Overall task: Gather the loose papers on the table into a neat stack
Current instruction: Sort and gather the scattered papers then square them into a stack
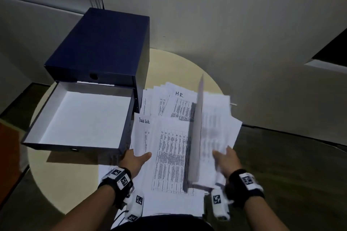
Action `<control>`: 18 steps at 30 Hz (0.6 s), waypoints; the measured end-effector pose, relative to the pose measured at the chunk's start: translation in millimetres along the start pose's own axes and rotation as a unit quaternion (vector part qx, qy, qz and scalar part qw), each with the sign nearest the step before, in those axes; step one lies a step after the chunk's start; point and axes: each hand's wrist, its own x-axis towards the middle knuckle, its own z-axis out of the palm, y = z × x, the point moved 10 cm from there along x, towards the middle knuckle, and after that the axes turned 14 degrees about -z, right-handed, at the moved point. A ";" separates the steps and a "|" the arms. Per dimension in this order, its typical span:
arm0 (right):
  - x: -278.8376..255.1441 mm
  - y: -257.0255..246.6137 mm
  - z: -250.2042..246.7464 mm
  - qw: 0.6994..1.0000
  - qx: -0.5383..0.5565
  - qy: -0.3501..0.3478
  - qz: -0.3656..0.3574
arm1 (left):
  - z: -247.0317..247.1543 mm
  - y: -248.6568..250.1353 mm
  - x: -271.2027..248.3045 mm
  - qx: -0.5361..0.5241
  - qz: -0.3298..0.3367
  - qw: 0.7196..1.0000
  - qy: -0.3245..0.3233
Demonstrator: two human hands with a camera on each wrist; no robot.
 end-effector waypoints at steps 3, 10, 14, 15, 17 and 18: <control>-6.0 46.5 35.7 0.988 -0.127 -0.083 0.036 | 1.2 8.8 -6.6 0.024 0.029 0.999 0.000; -16.3 58.4 59.3 0.973 -0.176 -0.148 0.025 | 7.1 23.9 -17.8 -0.025 0.073 0.996 -0.032; -26.0 59.6 61.0 0.961 -0.202 -0.185 0.029 | 21.0 38.2 -37.3 0.019 0.102 0.993 -0.055; -27.7 58.0 59.5 0.962 -0.202 -0.181 0.028 | 23.4 43.8 -43.4 0.051 0.125 0.990 -0.047; -30.0 52.9 59.8 0.960 -0.201 -0.193 0.014 | 22.6 55.7 -51.7 0.129 0.172 0.977 0.001; -29.9 49.4 60.6 0.960 -0.193 -0.202 0.000 | 20.6 60.0 -55.5 0.134 0.188 0.973 0.009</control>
